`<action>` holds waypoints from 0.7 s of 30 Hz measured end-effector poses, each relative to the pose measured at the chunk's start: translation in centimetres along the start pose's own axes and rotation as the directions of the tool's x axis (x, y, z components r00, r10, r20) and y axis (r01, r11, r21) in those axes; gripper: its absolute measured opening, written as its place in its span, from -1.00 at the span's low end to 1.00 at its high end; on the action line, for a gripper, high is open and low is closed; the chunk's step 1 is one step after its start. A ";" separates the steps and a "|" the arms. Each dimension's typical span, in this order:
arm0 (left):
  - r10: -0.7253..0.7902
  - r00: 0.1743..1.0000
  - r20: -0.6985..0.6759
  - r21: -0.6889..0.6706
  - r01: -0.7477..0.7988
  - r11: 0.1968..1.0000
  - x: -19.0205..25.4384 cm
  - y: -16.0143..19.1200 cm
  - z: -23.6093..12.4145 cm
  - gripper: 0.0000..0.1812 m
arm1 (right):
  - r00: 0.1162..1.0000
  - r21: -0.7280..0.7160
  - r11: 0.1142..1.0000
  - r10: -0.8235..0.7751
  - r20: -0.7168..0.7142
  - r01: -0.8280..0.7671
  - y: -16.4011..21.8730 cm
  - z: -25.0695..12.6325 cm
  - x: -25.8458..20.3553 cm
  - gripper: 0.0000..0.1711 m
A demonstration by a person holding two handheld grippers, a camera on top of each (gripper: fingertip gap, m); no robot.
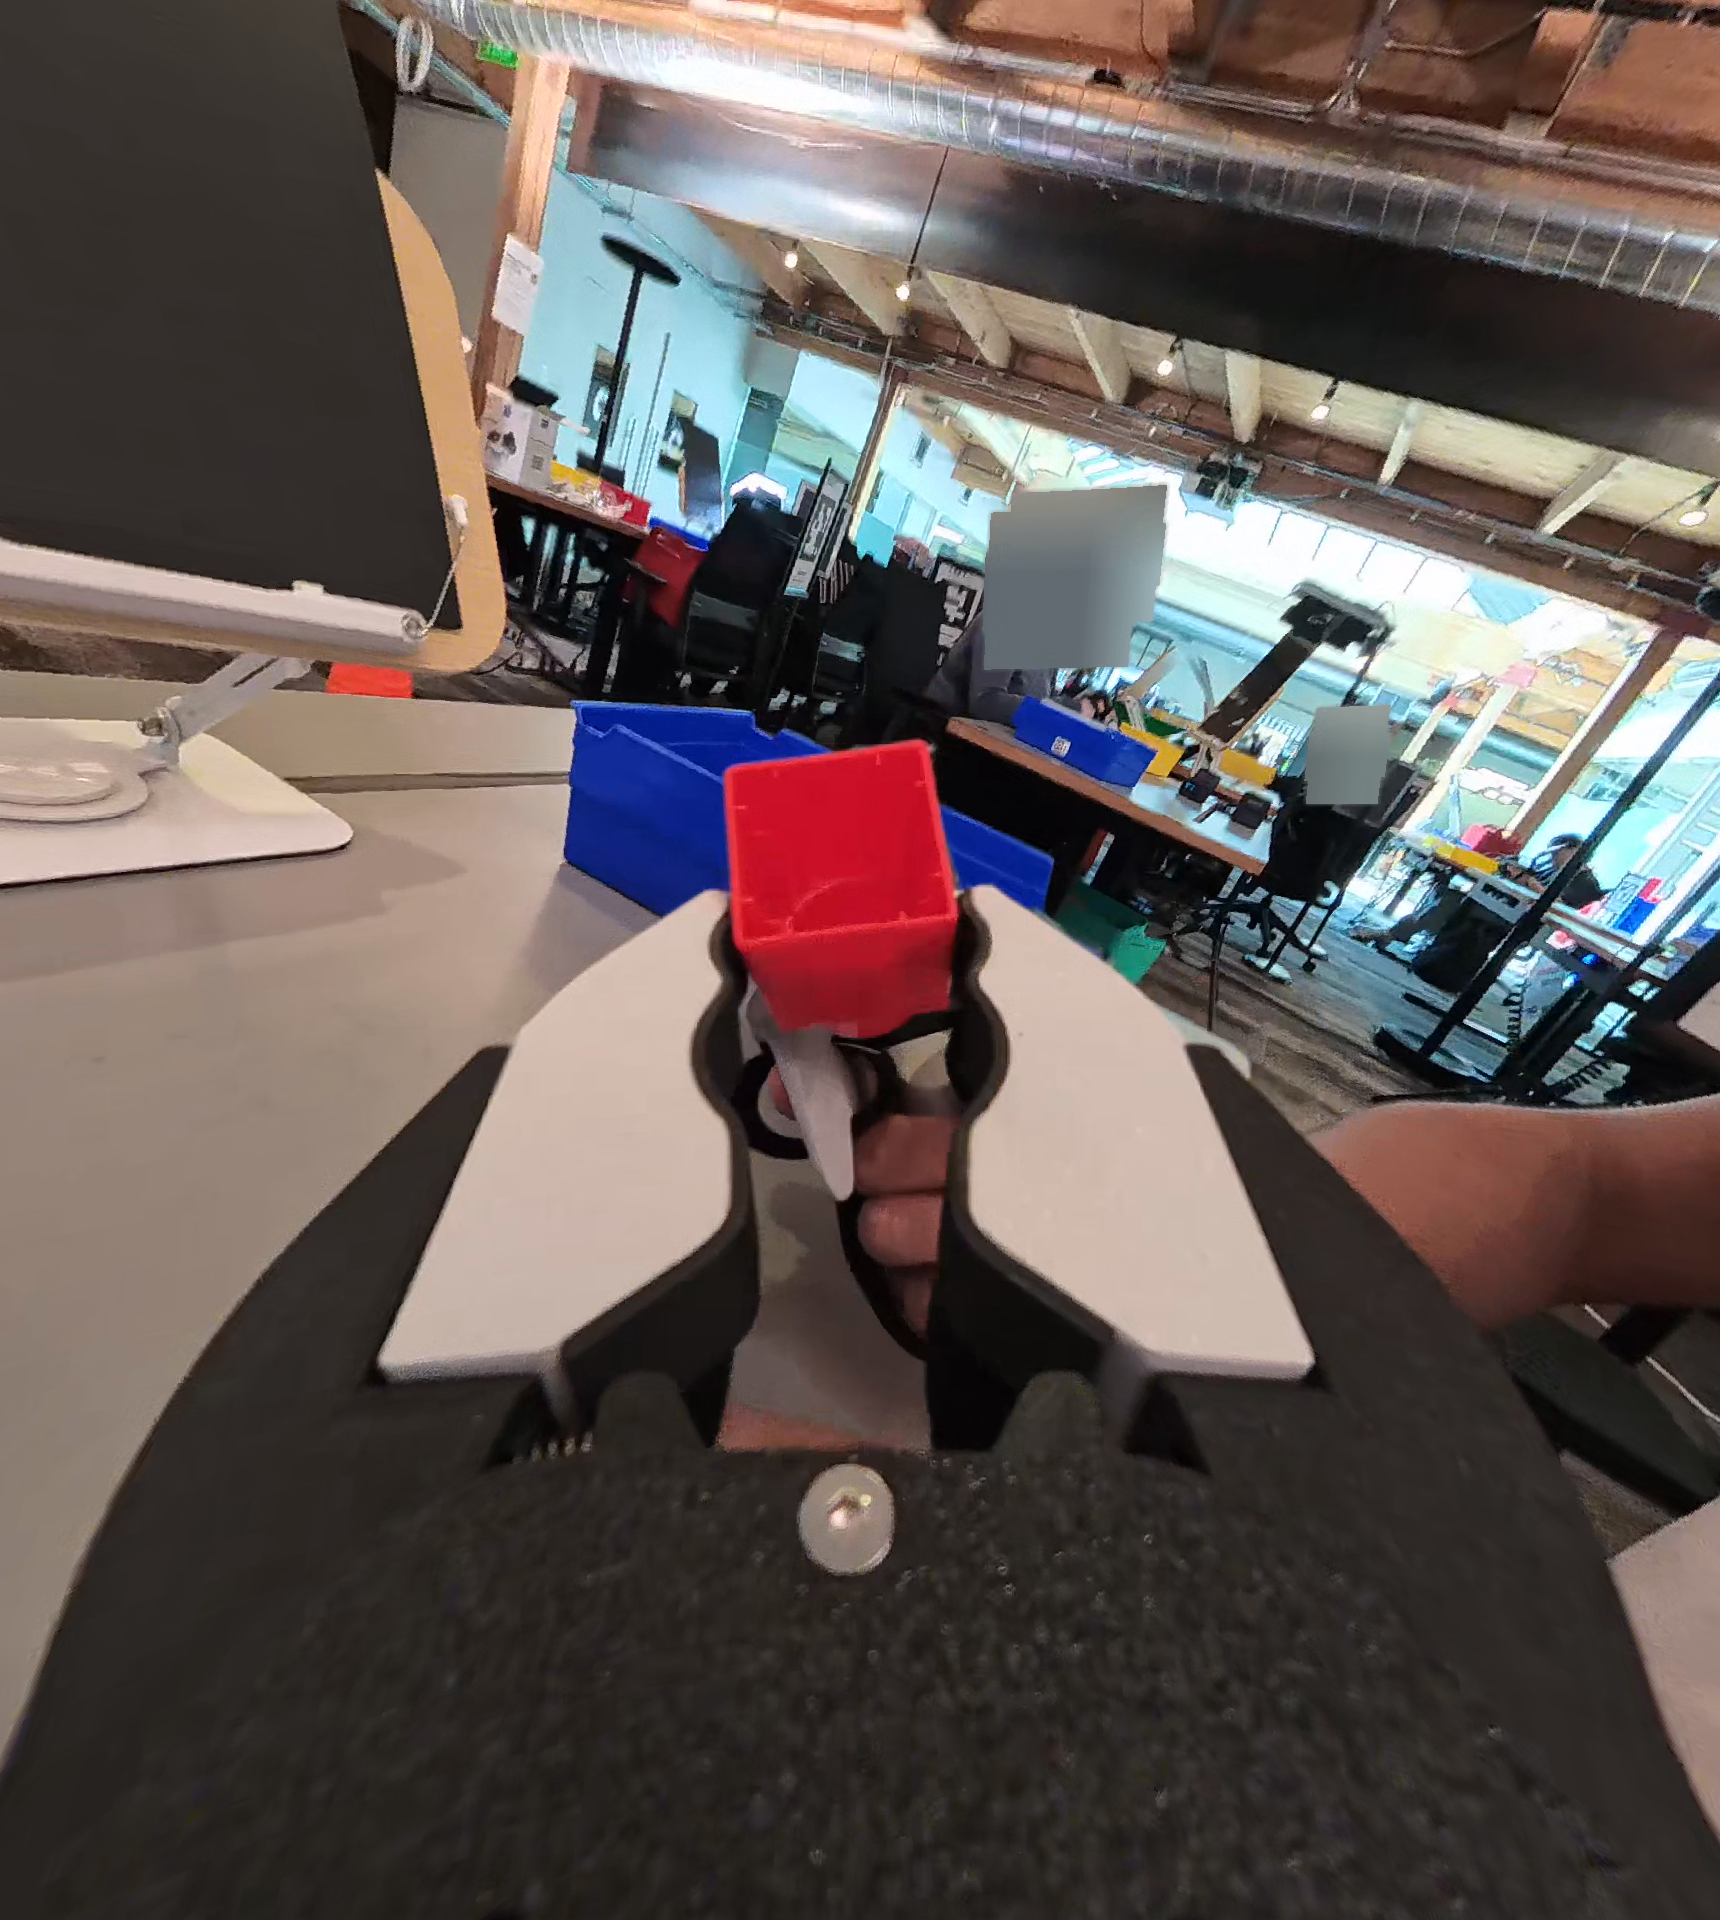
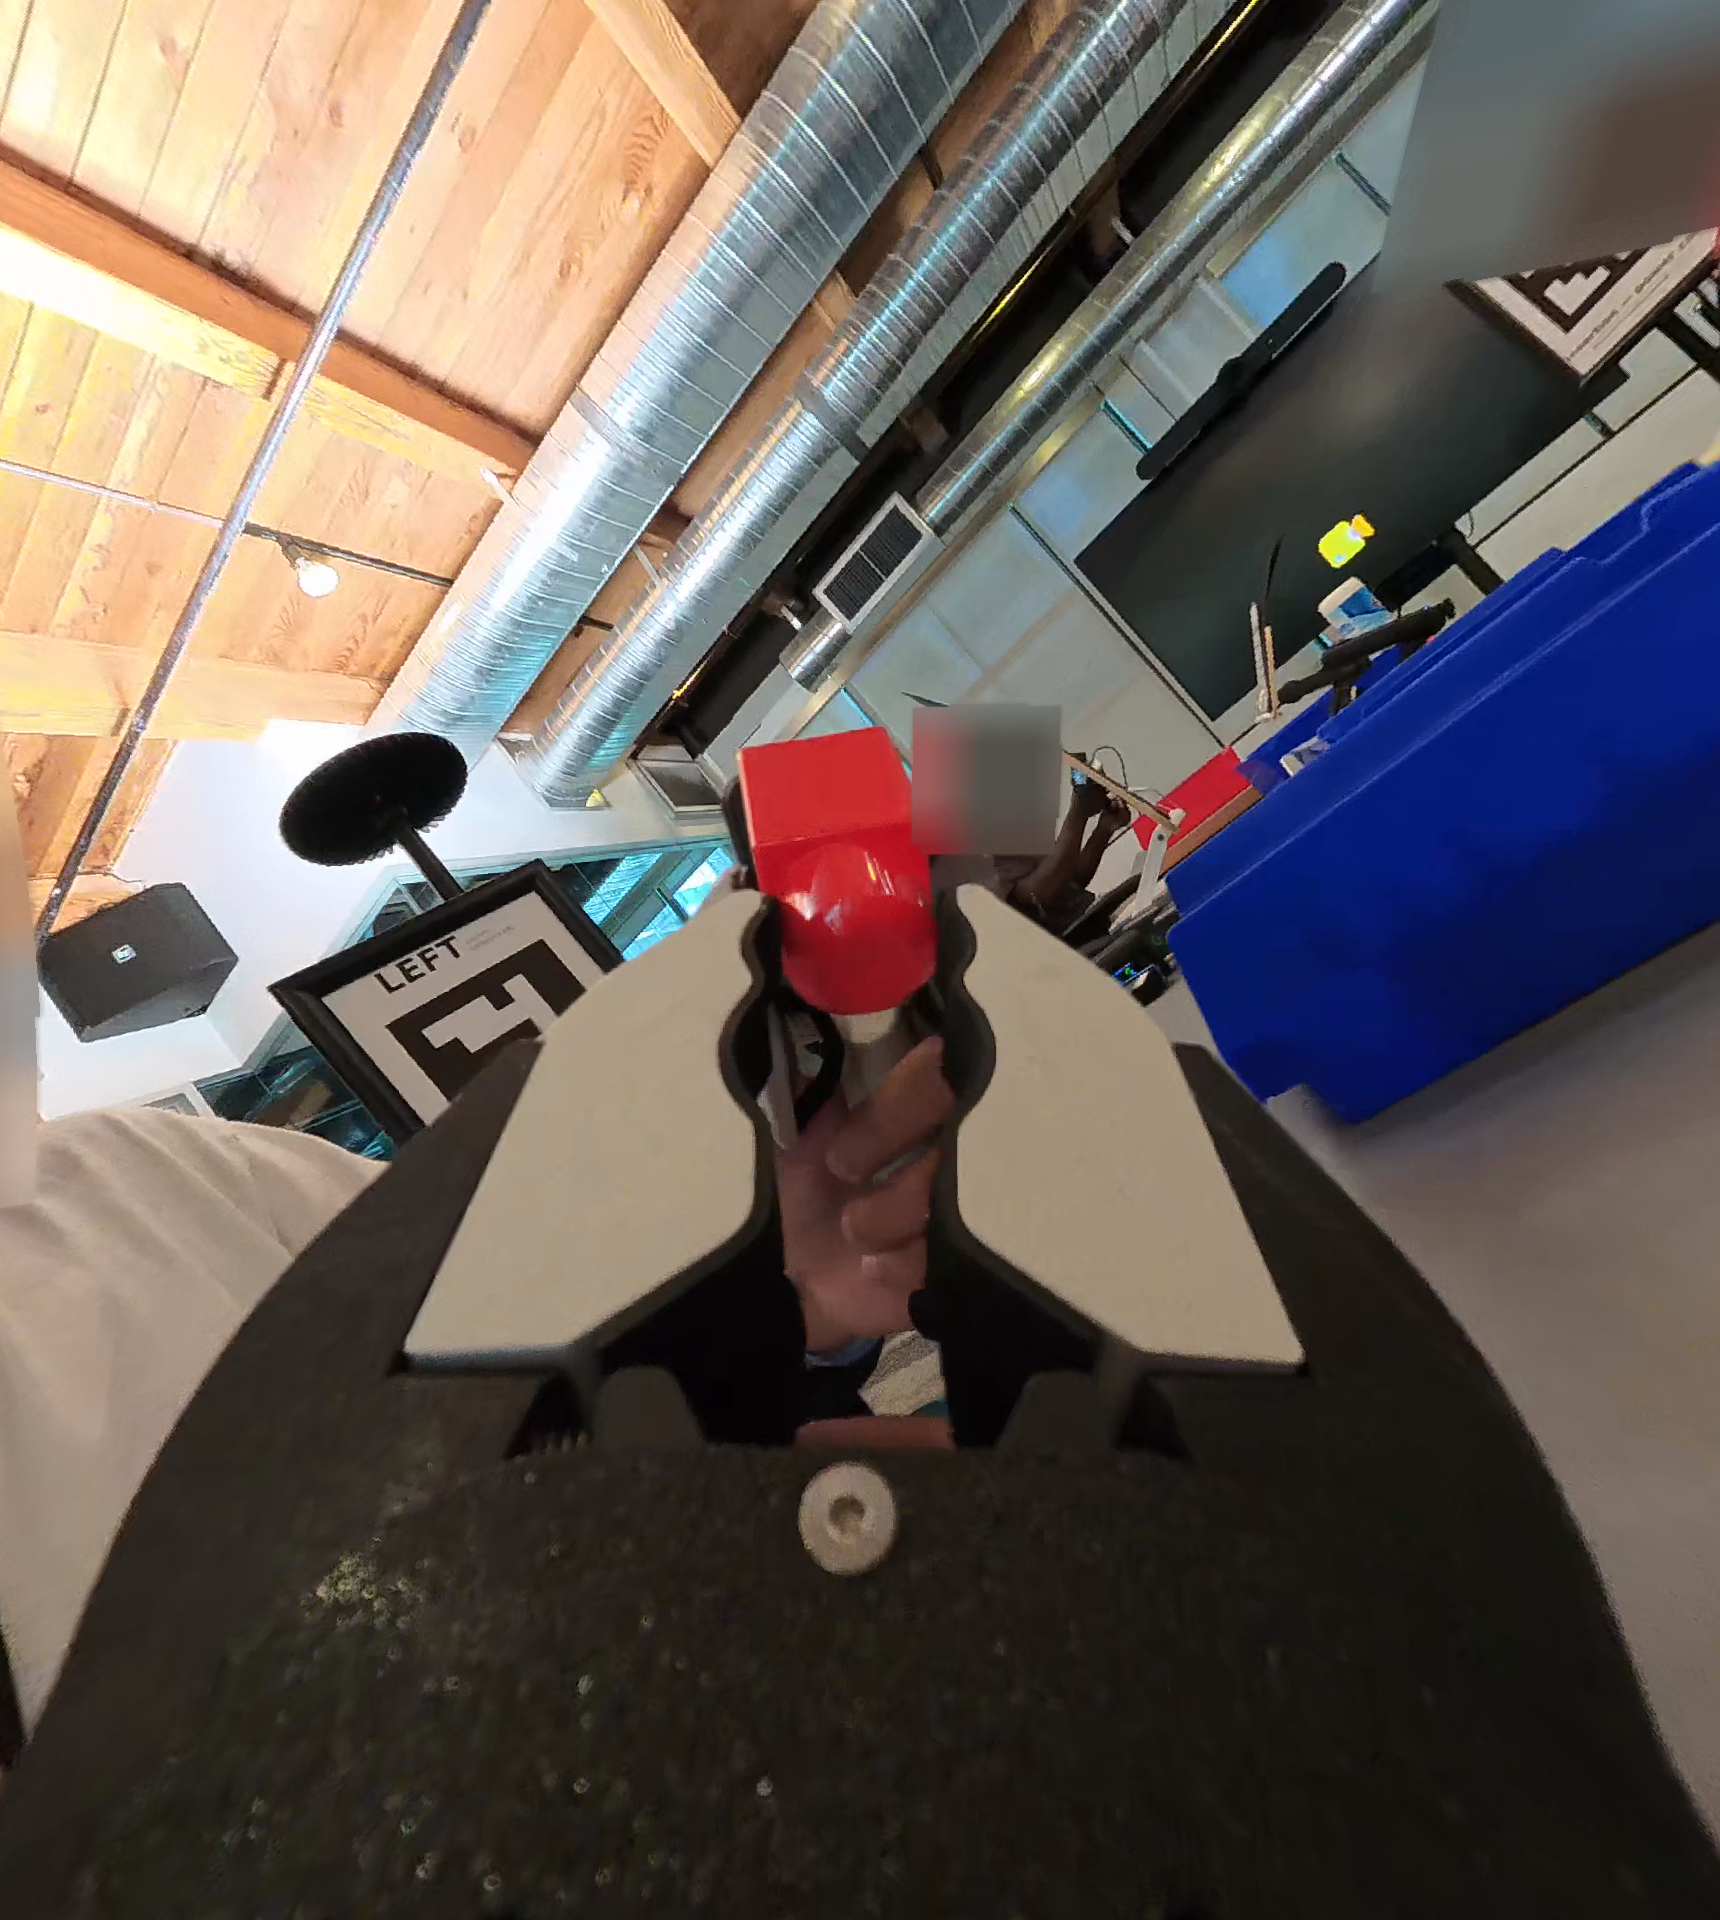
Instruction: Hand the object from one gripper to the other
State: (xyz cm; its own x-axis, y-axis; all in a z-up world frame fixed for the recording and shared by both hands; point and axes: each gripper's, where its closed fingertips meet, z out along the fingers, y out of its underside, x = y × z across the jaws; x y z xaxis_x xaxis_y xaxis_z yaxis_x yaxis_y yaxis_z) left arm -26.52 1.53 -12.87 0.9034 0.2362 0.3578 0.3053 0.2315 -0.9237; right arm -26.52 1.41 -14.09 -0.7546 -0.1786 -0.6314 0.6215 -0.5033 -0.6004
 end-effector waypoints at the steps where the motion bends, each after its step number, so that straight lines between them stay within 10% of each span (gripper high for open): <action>1: -0.006 1.000 0.009 -0.023 0.006 1.000 -0.2 0.2 0.1 -0.60 | 1.000 -0.006 1.000 -0.005 -0.009 0.005 0.0 -0.1 0.2 -0.66; 7: 0.236 0.964 0.123 -0.197 -0.209 0.958 -2.6 1.2 -0.8 -0.60 | 0.973 -0.243 0.969 -0.093 -0.212 0.040 0.3 -1.9 3.0 -0.28; 13: 0.756 0.651 0.070 -0.491 -0.637 0.594 -3.8 3.5 -1.6 -0.60 | 0.919 -0.494 0.869 -0.166 -0.357 -0.035 1.9 -3.5 3.9 0.14; 21: 0.915 0.387 -0.109 -0.510 -0.812 0.283 -1.6 6.4 -0.6 -0.59 | 0.952 -0.582 0.812 -0.141 -0.271 -0.046 4.4 -2.4 2.8 0.15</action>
State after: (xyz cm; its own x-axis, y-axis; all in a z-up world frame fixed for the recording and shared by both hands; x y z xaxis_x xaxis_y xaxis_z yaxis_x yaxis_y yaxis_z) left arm -25.84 2.06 -19.43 0.6623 0.2003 -0.7219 -0.4939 -0.6078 -0.6218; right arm -25.38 0.69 -19.66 -0.7491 0.1306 -0.6495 0.6614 0.0920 -0.7443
